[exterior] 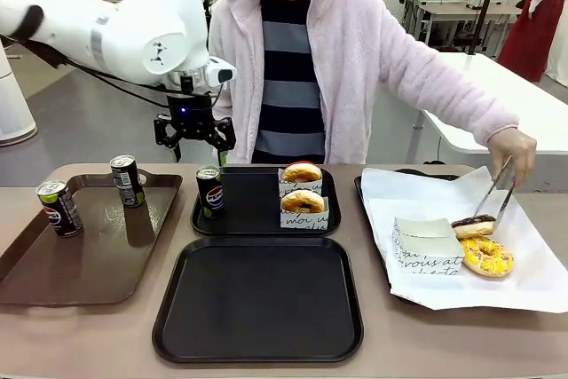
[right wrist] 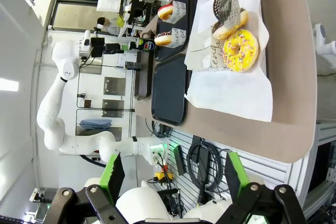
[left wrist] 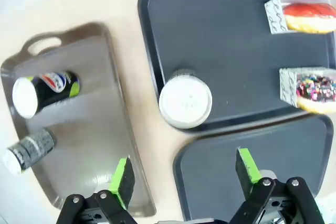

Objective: Set up donuts and drinks on trays.
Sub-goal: Pick up one Pepsi coke and place it on the Flat Tray, then pick up one Pepsi coke from the Handle tray and place it on the Flat Tray without a Pepsi coke.

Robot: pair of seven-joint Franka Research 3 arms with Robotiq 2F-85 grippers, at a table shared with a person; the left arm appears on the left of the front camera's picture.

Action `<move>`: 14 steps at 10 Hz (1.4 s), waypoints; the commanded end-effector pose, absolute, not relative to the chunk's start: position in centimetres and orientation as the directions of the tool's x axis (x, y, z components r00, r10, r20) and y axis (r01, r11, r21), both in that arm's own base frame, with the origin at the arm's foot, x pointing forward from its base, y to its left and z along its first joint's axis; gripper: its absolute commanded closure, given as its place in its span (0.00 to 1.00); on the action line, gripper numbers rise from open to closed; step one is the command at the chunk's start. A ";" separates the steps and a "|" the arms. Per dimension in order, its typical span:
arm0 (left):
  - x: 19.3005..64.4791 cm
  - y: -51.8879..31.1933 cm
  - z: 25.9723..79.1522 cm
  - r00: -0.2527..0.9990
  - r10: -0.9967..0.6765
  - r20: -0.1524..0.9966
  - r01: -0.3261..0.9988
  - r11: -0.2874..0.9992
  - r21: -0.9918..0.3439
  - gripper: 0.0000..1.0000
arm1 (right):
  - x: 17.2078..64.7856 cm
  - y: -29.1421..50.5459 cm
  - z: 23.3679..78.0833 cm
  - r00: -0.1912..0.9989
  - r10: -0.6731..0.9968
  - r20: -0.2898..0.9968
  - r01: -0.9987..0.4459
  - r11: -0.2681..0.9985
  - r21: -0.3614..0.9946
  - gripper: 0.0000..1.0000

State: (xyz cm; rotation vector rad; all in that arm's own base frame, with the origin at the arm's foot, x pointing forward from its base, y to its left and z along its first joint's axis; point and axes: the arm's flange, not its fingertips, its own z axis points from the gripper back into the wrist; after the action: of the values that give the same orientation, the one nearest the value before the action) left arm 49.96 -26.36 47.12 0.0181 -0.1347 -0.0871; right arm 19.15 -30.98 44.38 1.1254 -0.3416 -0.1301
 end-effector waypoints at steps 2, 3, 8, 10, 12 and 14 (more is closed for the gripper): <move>45.9 -24.0 47.7 0.986 -0.132 0.106 0.134 0.991 -0.011 0.00 | 19.1 -31.0 44.4 0.939 -0.275 0.207 -0.077 0.419 0.905 0.00; 45.3 -23.4 47.8 0.983 -0.140 0.118 0.143 0.990 -0.018 0.00 | 19.1 -31.0 44.4 0.939 -0.275 0.207 -0.077 0.419 0.905 0.00; 45.5 -24.1 48.1 0.986 -0.124 0.110 0.126 0.992 -0.004 0.00 | 19.1 -31.0 44.4 0.939 -0.275 0.207 -0.077 0.419 0.905 0.00; 45.5 -24.1 48.1 0.986 -0.124 0.110 0.126 0.992 -0.004 0.00 | 19.1 -31.0 44.4 0.939 -0.275 0.207 -0.077 0.419 0.905 0.00; 46.7 -21.3 48.6 0.988 -0.067 0.139 0.067 0.998 0.001 0.00 | 19.1 -31.0 44.4 0.939 -0.275 0.207 -0.077 0.419 0.905 0.00; 49.8 -15.1 49.4 0.994 -0.007 0.110 0.009 1.000 -0.013 0.00 | 19.1 -31.0 44.4 0.939 -0.275 0.207 -0.077 0.419 0.905 0.00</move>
State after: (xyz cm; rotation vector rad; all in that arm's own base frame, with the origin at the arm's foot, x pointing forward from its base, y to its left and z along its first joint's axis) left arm 48.26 -17.59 48.75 -0.0169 -0.1178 -0.0306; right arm 19.14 -30.98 44.38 1.1255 -0.3415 -0.1302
